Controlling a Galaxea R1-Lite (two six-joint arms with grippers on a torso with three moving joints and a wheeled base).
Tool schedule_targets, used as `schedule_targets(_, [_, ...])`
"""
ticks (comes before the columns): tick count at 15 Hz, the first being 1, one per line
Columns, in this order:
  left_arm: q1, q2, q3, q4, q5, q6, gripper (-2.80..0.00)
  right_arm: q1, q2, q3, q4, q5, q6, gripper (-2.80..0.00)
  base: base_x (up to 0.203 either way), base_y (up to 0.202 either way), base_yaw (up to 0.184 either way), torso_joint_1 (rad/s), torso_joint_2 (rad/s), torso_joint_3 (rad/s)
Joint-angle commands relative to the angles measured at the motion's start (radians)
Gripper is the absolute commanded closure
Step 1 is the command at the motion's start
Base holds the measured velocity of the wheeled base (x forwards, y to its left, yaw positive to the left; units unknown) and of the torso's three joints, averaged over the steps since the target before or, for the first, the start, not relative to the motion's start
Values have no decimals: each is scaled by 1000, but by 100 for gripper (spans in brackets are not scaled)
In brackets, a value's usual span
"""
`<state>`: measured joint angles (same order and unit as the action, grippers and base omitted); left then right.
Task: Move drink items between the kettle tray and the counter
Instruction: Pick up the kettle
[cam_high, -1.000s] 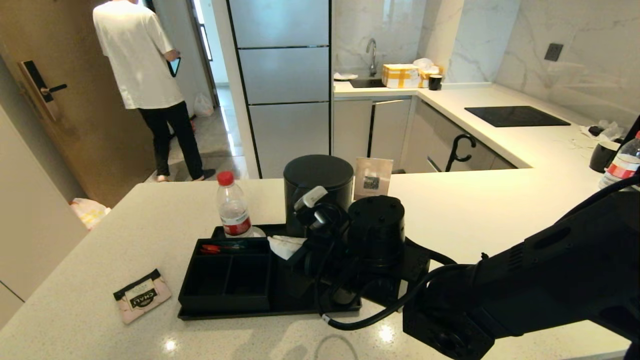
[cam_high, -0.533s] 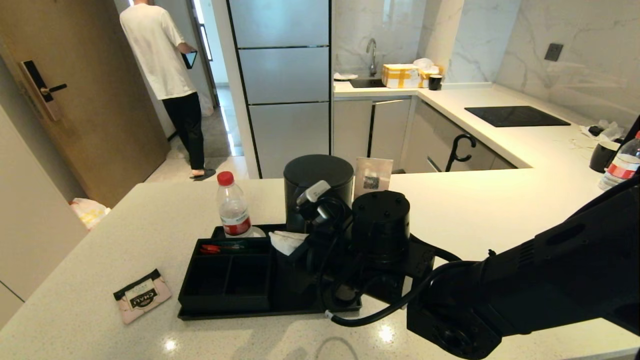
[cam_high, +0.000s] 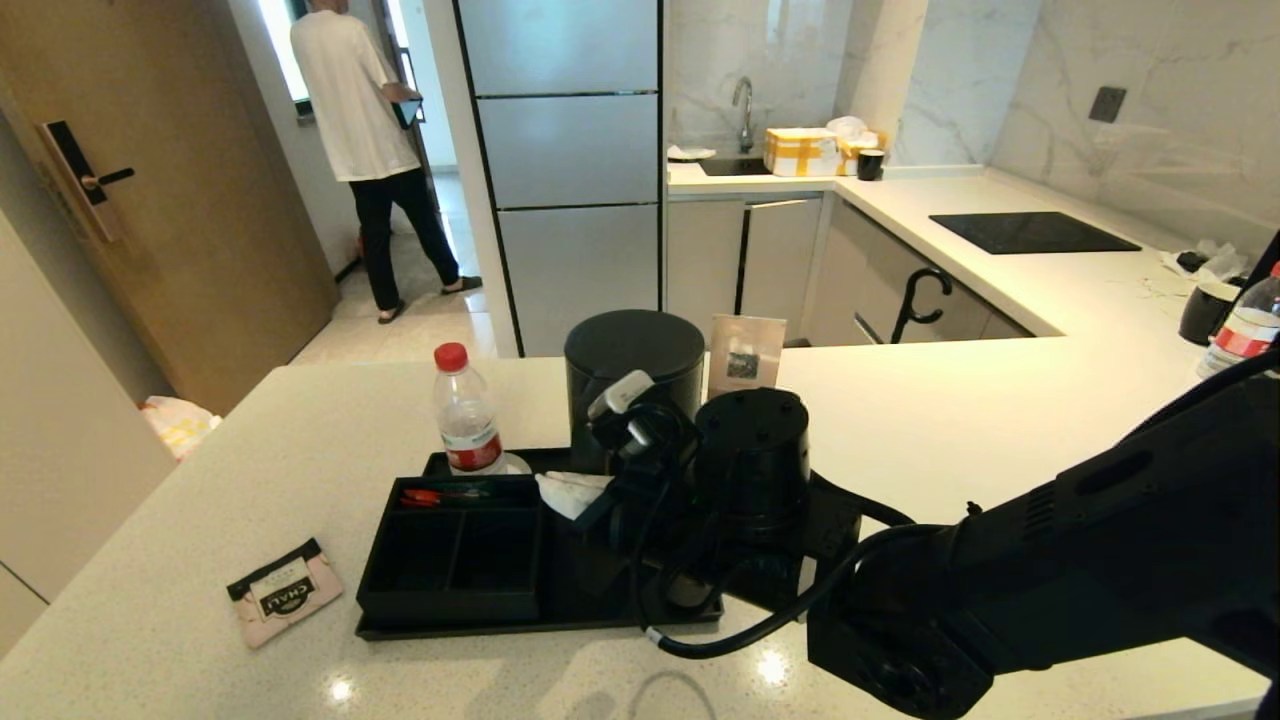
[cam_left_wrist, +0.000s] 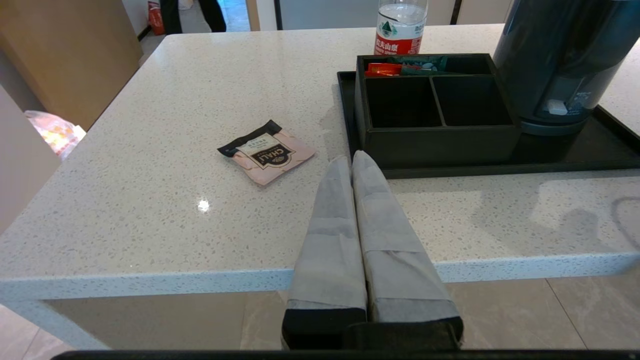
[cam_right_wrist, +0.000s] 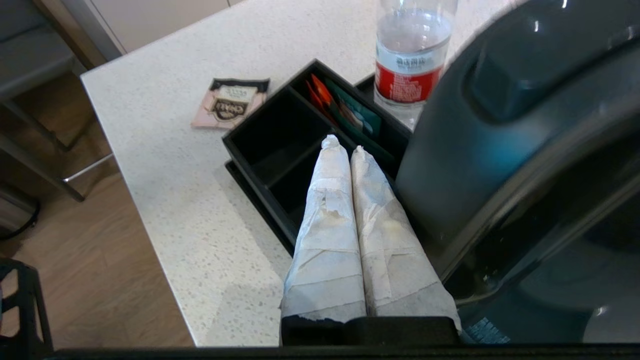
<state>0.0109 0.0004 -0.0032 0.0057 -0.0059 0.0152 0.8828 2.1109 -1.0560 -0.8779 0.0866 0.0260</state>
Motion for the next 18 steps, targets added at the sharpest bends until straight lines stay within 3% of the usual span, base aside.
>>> schedule_targets(1, [1, -2, 0, 0, 0, 0, 0, 1, 17, -5, -7, -1, 1, 0, 0, 0, 0, 0, 0, 0])
schedule_targets(14, [1, 0, 0, 0, 0, 0, 0, 4, 44, -12, 3, -5, 2, 0, 0, 0, 0, 0, 0, 0])
schedule_targets(18, [0, -1, 0, 0, 0, 0, 0, 37, 3, 16, 8, -6, 6, 0, 0, 0, 0, 0, 0, 0])
